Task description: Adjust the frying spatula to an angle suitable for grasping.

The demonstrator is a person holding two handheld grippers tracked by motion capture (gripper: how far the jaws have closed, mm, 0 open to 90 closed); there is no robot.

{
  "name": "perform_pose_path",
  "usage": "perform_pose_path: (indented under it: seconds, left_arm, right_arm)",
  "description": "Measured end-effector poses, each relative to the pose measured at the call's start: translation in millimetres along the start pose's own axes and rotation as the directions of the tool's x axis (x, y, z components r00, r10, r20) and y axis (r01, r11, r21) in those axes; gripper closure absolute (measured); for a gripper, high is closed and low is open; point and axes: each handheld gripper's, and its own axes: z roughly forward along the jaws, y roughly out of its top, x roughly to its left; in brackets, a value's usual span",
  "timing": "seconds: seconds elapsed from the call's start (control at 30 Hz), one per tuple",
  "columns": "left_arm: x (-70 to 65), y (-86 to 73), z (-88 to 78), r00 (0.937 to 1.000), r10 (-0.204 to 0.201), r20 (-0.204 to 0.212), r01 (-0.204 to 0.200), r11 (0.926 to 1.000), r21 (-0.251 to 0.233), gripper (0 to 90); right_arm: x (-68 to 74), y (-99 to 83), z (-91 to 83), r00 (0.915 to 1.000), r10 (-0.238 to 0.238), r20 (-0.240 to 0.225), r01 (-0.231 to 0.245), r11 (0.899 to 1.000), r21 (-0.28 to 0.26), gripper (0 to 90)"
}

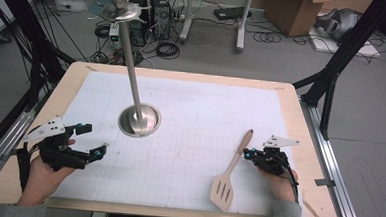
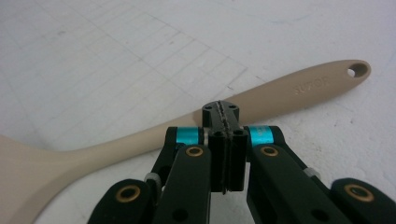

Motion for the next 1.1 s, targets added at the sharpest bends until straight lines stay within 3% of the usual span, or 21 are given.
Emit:
perform_pose_path:
  seconds: [0.33,0.53,1.1]
  left_arm:
    - [0.8,-1.7,-4.6,1.0,-0.006,-0.007,0.006,1.0,-0.002,1.8]
    - [0.7,-2.7,-6.0,0.9999,-0.008,-0.011,0.008,1.0,0.0,1.8]
    - [1.3,-6.2,-7.3,0.9997,-0.013,-0.022,0.013,0.9999,0.009,1.8]
  right_arm:
    - [-4.8,-0.5,7.6,0.9997,0.007,0.023,-0.007,1.0,0.009,90.0]
    - [-5.1,1.7,11.2,0.9999,-0.008,0.015,0.008,1.0,0.02,90.0]
    - [-6.1,6.2,16.0,0.9998,-0.016,-0.011,0.016,1.0,-0.012,90.0]
